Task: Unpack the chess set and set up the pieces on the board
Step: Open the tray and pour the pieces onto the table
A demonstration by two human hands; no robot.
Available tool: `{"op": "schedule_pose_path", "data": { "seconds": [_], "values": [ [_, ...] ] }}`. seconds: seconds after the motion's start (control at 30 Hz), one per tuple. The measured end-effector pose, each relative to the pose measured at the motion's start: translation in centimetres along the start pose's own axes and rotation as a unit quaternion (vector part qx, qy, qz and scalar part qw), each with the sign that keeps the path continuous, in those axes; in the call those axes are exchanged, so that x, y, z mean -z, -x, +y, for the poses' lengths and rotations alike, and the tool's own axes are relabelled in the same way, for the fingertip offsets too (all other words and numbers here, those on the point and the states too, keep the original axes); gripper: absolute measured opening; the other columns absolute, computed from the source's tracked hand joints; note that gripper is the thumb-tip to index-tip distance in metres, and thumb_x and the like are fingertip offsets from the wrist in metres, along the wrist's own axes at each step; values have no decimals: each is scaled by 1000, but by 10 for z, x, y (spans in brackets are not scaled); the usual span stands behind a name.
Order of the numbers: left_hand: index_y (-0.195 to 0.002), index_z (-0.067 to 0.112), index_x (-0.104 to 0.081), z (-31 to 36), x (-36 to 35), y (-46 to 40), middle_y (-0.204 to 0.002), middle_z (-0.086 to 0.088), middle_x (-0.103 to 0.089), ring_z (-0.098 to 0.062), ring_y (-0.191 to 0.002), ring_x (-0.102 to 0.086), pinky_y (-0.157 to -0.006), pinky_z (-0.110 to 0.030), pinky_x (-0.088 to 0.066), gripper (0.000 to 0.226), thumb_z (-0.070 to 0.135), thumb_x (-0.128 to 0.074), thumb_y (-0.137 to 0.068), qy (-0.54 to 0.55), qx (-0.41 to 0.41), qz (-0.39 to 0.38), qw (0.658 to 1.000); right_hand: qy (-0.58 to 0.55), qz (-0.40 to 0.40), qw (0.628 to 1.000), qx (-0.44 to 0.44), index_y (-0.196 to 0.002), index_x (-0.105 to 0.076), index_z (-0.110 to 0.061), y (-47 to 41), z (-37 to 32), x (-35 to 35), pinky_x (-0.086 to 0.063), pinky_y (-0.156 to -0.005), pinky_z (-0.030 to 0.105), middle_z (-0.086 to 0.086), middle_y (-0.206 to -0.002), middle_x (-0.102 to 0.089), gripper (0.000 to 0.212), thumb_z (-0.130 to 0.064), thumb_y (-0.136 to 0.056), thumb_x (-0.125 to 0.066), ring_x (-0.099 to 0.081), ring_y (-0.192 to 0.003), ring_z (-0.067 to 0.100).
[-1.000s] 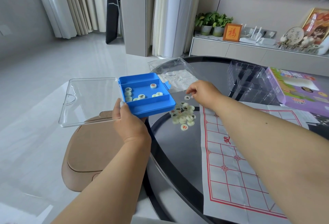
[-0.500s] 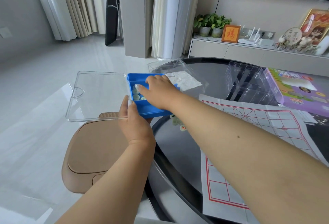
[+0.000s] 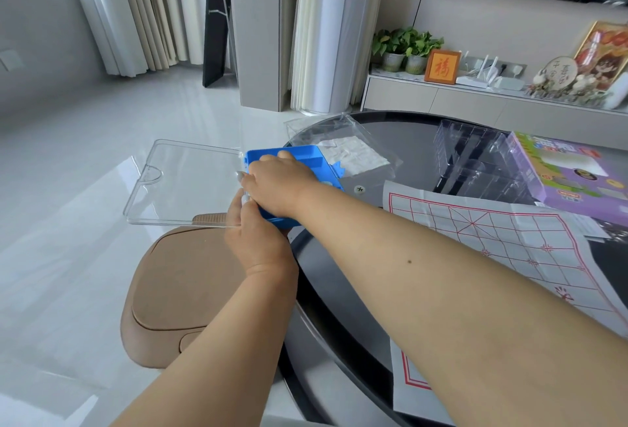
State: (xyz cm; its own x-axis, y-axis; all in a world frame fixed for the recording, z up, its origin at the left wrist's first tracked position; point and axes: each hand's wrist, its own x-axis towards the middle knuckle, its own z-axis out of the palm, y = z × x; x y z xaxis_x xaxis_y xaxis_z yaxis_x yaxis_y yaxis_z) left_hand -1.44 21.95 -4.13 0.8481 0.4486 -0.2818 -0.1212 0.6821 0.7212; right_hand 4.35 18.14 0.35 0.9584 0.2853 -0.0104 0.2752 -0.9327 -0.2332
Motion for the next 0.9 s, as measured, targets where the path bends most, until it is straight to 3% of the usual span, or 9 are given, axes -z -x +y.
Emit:
{"op": "schedule_pose_path", "data": {
  "seconds": [0.07,0.17,0.33,0.47,0.73,0.9],
  "values": [
    [-97,24,-67,2,-1,0,-76,8,-67,-9,-70,-64,-64,-29,-56,27,10,-44,-93,4,-3,13,1000,25,-10,999,26,-94,-52,-17,1,2,3,-34,-90,39,6,-110,-52,38,-43,-101,-26,-40,-117,27],
    [-96,26,-65,4,-2,-2,-68,17,-68,1,-63,-65,-62,-28,-56,26,11,-44,-94,13,1,12,1000,34,-21,997,60,-76,-40,-24,1,11,7,-32,-76,32,-4,-85,-46,35,-46,-100,-27,-48,-97,22],
    [-105,25,-66,4,-2,-2,-89,11,-69,-6,-80,-65,-70,-32,-57,26,13,-45,-94,6,4,13,1000,28,-6,996,79,-64,-38,-25,2,20,8,-29,-74,30,-9,-74,-40,45,-48,-100,-26,-39,-88,14],
    [-113,22,-63,5,-2,-2,-90,10,-66,-6,-78,-64,-66,-32,-57,27,15,-45,-95,11,12,22,1000,-13,3,997,72,-64,-33,-26,1,19,2,-34,-70,33,-7,-72,-46,40,-44,-100,-32,-41,-85,16],
    [-100,27,-65,8,-2,-1,-89,8,-67,-8,-80,-64,-68,-35,-57,24,15,-45,-94,-1,-1,12,1000,-17,-5,997,77,-65,-35,-24,1,18,6,-28,-59,30,-7,-69,-46,40,-44,-100,-33,-41,-66,12],
    [-110,24,-64,8,-3,2,-95,4,-67,-12,-83,-64,-68,-35,-58,27,15,-45,-94,-6,11,15,1000,-32,12,996,81,-64,-33,-24,2,18,5,-28,-59,29,-6,-69,-45,38,-37,-99,-38,-41,-67,13]
  ]
}}
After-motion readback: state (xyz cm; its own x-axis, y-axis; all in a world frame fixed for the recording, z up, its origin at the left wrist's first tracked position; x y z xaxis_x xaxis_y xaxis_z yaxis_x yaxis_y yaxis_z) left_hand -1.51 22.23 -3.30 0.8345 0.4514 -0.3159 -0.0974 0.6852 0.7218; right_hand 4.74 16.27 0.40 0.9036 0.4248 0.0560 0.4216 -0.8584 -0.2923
